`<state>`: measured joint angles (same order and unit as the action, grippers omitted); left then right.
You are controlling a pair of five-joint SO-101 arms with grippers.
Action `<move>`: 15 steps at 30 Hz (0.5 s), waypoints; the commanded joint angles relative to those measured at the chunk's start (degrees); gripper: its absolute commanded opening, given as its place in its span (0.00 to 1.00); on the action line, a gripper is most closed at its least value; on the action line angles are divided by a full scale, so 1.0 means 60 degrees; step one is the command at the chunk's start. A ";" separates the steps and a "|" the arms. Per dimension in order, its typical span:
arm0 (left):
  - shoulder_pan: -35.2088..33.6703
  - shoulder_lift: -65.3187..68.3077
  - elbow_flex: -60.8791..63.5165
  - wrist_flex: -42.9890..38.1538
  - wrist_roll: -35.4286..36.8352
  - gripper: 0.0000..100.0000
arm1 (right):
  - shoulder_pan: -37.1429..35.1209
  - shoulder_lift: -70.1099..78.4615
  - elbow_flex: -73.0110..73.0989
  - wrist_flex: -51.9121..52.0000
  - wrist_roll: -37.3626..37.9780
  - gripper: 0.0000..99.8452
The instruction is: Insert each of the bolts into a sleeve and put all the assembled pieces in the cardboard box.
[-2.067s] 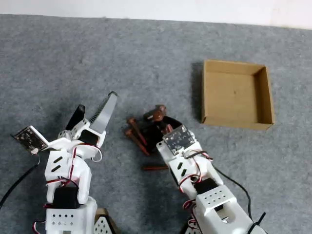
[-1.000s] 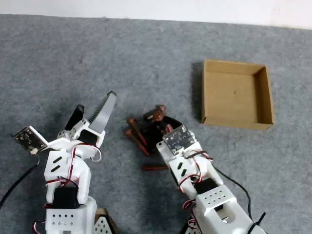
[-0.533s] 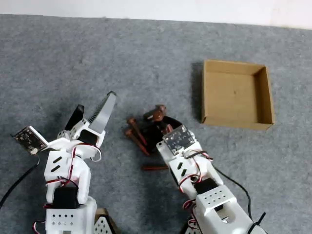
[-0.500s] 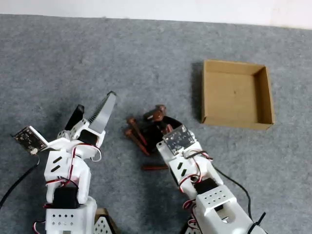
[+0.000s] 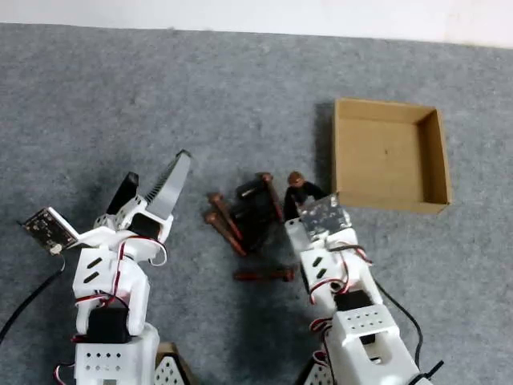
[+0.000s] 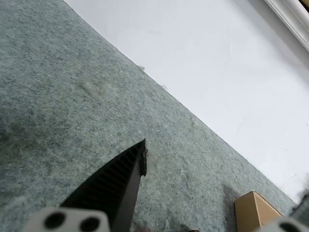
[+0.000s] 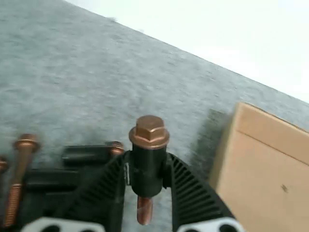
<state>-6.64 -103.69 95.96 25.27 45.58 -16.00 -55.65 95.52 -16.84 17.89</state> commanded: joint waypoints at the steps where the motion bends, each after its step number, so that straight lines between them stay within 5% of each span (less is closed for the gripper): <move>1: -0.0051 -0.0095 0.0198 -0.0161 0.0059 0.48 | 0.0725 -0.0168 -0.0066 -0.0227 -0.0147 0.00; 6: -0.0051 -0.0095 0.0198 -0.0147 0.0059 0.48 | 0.2293 -0.0022 -0.2088 0.1311 -0.2139 0.00; 9: -0.0037 -0.0095 0.0198 -0.0147 0.0059 0.48 | 0.2967 0.0857 -0.4418 0.3275 -0.2330 0.00; 15: -0.0037 -0.0095 0.0198 -0.0147 0.0059 0.48 | 0.3538 0.4740 -0.8637 0.4227 -0.2315 0.00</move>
<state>-6.64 -103.69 95.96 25.27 45.58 2.99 -36.57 59.12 6.99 4.35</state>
